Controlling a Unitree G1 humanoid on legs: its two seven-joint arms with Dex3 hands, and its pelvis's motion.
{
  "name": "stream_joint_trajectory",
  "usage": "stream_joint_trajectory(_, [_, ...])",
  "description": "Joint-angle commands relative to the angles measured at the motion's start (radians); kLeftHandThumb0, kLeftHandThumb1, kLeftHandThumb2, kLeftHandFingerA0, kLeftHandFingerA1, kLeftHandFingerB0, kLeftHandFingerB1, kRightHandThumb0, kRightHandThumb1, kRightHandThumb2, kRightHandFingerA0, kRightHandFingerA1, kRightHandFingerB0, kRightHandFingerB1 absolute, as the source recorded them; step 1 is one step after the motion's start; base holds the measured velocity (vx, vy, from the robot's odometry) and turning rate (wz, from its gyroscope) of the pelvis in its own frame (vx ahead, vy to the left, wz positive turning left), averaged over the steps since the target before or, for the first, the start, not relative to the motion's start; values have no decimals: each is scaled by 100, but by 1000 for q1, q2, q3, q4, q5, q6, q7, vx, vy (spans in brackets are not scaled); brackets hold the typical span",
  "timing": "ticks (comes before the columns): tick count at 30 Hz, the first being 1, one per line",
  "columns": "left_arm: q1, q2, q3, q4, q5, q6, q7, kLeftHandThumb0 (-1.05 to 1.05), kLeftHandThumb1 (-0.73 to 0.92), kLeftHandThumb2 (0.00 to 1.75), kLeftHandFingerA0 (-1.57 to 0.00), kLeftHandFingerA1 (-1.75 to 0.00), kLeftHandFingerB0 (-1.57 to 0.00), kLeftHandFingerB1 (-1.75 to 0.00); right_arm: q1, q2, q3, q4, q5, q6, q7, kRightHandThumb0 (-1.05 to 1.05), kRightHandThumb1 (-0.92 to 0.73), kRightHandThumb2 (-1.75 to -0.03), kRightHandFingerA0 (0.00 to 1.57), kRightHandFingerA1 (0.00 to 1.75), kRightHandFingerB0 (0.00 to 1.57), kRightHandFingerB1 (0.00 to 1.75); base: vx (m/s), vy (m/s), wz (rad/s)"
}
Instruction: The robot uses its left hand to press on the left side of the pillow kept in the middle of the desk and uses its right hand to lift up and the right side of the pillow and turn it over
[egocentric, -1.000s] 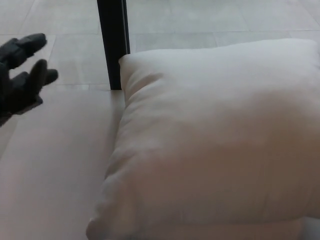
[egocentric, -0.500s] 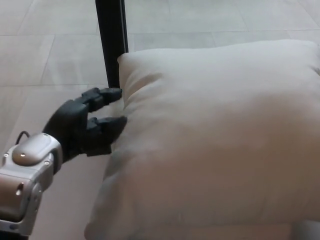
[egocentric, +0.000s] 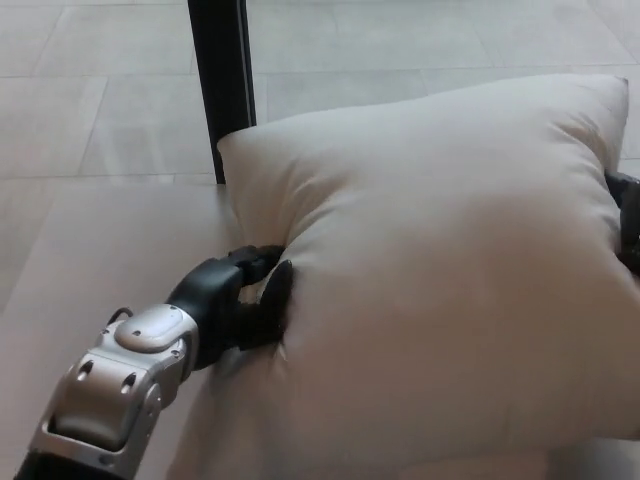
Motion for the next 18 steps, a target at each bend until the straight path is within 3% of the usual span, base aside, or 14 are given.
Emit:
stream_joint_trajectory(1, [50,-122,-25,96,-50,173,-11,-105,81,121,-26,-65,0,-6,-8,76,118,-53,-3,134,5,-99,-88,-67,18,49,9,27,0,0,0])
stream_joint_trajectory(2, [58,-157,-27,107,-47,164,9,-105,82,124,-29,-65,0,-8,-13,98,132,-69,18,151,15,-100,-69,-109,13,55,7,26,0,0,0])
stream_joint_trajectory(4, [73,-233,27,146,-66,154,60,-105,81,121,-38,-70,0,-10,-15,126,154,-92,37,156,25,-105,-73,-113,16,57,5,21,0,0,0])
stream_joint_trajectory(7, [94,-261,38,141,-50,140,84,-102,78,124,-44,-74,0,-11,-28,178,169,-100,60,160,26,-99,-67,-107,12,55,6,28,0,0,0])
stream_joint_trajectory(8, [105,-269,34,148,-51,123,74,-105,86,128,-43,-73,0,-7,-30,191,180,-111,65,171,25,-96,-65,-108,13,55,5,30,0,0,0])
stream_joint_trajectory(9, [129,-292,47,149,-58,95,80,-98,82,125,-37,-71,0,-11,-32,212,185,-121,77,182,24,-100,-67,-107,11,55,7,31,0,0,0])
stream_joint_trajectory(11, [142,-347,104,169,-95,118,100,-105,84,125,-31,-73,0,-7,-36,267,214,-143,88,192,15,-94,-63,-106,11,56,3,37,0,0,0])
stream_joint_trajectory(12, [145,-359,112,178,-88,117,112,-99,92,82,-37,-76,0,0,-36,280,227,-150,84,199,13,-95,-63,-106,10,55,3,37,0,0,0])
stream_joint_trajectory(13, [149,-371,121,182,-90,119,112,-97,78,110,-39,-77,0,0,-37,288,244,-152,75,191,19,-99,-84,-66,15,52,8,32,0,0,0])
stream_joint_trajectory(14, [153,-389,146,195,-96,114,122,-104,87,120,-31,-73,0,-2,-39,305,246,-152,80,202,12,-98,-81,-65,16,52,10,33,0,0,0])
stream_joint_trajectory(15, [161,-400,154,211,-101,103,114,-95,84,119,-25,-70,0,-15,-47,313,280,-147,60,198,16,-97,-63,-105,12,56,6,42,0,0,0])
stream_joint_trajectory(16, [157,-404,157,219,-97,100,108,-95,84,119,-25,-70,0,-15,-53,314,292,-144,51,194,20,-97,-63,-105,12,56,6,42,0,0,0])
stream_joint_trajectory(17, [153,-407,155,227,-87,99,108,-88,92,80,-34,-81,-2,-36,-56,318,301,-138,47,193,20,-99,-79,-65,20,57,12,36,0,0,0])
stream_joint_trajectory(18, [152,-410,154,230,-82,99,108,-88,92,80,-34,-81,-2,-36,-57,319,304,-138,46,193,20,-99,-79,-65,20,57,12,36,0,0,0])
